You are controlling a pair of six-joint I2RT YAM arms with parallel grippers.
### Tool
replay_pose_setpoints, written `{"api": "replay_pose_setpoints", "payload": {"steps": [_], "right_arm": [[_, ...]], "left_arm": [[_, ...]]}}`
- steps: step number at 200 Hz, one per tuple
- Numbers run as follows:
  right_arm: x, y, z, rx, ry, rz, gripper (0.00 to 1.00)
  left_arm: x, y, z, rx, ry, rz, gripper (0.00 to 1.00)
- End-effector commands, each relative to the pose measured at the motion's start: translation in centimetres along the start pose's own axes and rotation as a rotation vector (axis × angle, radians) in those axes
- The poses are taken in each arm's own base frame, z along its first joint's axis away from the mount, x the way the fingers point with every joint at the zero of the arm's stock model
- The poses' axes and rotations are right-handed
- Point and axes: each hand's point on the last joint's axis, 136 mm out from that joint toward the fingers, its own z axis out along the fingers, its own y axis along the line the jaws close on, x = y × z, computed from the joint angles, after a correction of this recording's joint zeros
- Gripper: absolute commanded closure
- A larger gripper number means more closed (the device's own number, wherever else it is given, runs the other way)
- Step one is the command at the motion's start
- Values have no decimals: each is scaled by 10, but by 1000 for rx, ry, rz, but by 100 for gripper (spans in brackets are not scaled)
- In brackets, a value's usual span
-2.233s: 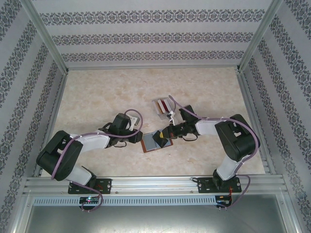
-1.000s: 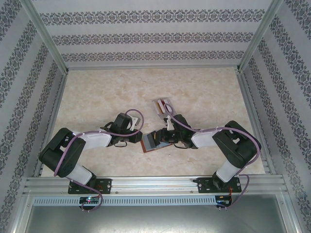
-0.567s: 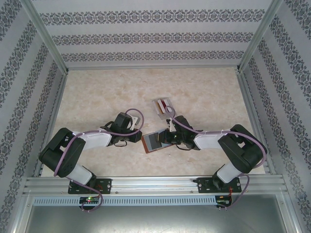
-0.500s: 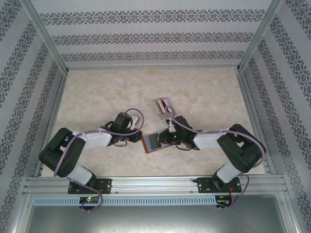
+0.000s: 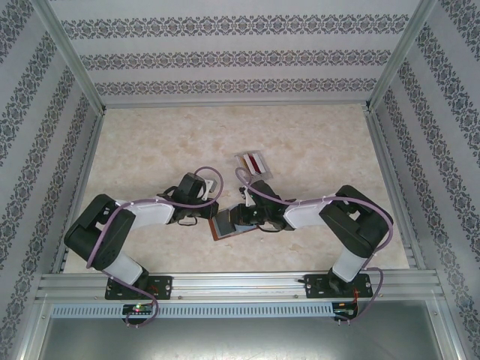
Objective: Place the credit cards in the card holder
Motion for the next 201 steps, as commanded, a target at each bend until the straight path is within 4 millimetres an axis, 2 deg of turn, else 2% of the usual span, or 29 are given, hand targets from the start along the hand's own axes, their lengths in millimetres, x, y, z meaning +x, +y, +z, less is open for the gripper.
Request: {"api": "replay_pose_setpoints", "payload": {"steps": [1,21,32,52,66,99,119,146,175,201], "right_arm": [[5,-9,5,46,11,-3,85],[2,-6,3,43,-1,-9,80],[0,-3,1,39,-6,-14,78],[-3,1,-5,42,-15,-22,73],[-3,2,-8,56,-7,-39,72],[3,-4,-11,78,16,-45,73],[7,-7,-9,80,27,-43,83],[7,-7,-5,70,29,-26,93],[5,-4,-2,60,22,-9,99],[6,1,3,50,21,-4,100]], "left_arm": [[-1,-6,-5,-4,15,-12,88],[-9,-6,-26,-38,-11,-39,80],[-7,1,-40,-90,-16,-75,78],[6,8,-61,-144,-10,-139,76],[19,6,-70,-120,1,-195,74],[54,-14,-61,25,91,-281,74],[67,-20,-52,38,137,-270,74],[78,-25,-40,40,189,-257,76],[84,-23,-27,30,206,-281,87],[84,-22,-17,24,205,-288,94]]}}
